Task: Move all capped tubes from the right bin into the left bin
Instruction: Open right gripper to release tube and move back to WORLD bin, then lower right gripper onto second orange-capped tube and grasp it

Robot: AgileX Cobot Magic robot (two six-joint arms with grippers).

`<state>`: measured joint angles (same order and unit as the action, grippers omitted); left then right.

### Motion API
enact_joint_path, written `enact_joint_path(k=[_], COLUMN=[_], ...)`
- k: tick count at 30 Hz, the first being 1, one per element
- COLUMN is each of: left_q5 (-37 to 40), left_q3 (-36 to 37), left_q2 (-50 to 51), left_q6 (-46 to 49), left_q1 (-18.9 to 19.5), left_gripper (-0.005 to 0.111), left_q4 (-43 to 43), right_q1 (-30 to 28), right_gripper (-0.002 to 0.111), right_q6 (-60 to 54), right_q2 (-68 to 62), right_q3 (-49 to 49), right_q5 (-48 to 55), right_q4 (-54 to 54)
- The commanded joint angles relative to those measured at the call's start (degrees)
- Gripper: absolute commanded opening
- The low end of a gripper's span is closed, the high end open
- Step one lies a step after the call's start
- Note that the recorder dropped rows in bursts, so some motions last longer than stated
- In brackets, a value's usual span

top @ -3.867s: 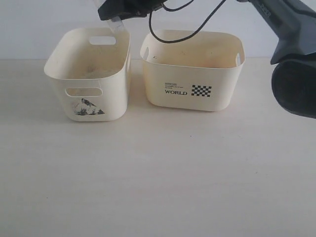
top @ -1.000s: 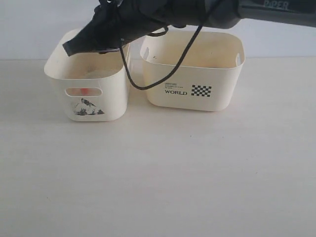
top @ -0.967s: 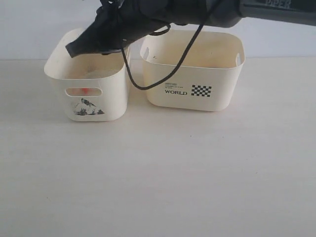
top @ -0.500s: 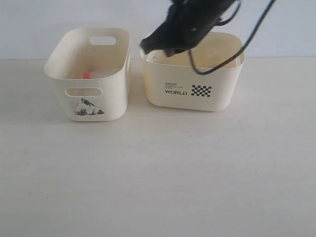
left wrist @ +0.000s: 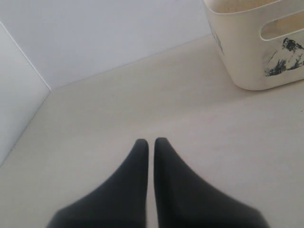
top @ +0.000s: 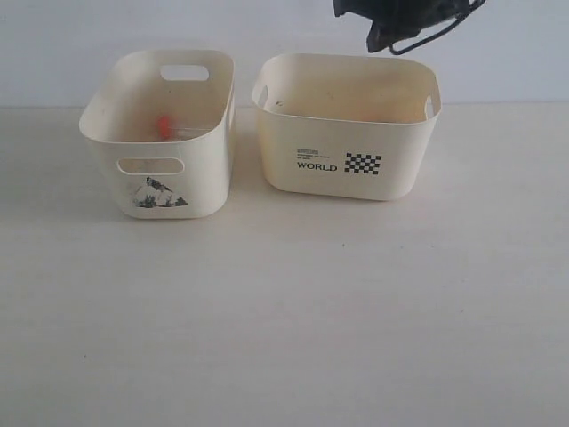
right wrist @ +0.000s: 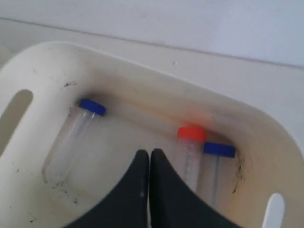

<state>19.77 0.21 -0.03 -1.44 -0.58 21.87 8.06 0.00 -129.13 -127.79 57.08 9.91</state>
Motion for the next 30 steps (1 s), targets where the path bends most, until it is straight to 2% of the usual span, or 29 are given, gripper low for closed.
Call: enact_joint_path(k=[1, 6, 7, 9, 16, 30], left_q5=[-0.2, -0.2, -0.2, -0.2, -0.2, -0.2], left_q3=[-0.2, -0.2, -0.2, -0.2, -0.2, -0.2], left_q2=[0.0, 0.0, 0.0, 0.0, 0.0, 0.0], left_q6=[-0.5, -0.5, -0.5, -0.5, -0.5, -0.5], left_q1=[0.0, 0.0, 0.0, 0.0, 0.0, 0.0], left_gripper=[0.004, 0.004, 0.004, 0.004, 0.004, 0.004], left_q4=[0.1, 0.1, 0.1, 0.1, 0.1, 0.1], right_q1=[1.2, 4.5, 5.8, 6.8, 7.3, 7.3], right_gripper=[0.000, 0.000, 0.000, 0.000, 0.000, 0.000], right_q6=[2.5, 3.6, 5.4, 5.7, 6.1, 8.5], right_q2=[-9.9, -15.5, -16.2, -17.1, -18.1, -18.3], right_q3=[-15.3, -25.0, -25.5, -25.5, -25.5, -15.2], right_q5=[12.9, 12.9, 12.9, 12.9, 12.9, 12.9], right_q4=[-0.5, -5.3, -11.3, -14.7, -14.9, -18.4])
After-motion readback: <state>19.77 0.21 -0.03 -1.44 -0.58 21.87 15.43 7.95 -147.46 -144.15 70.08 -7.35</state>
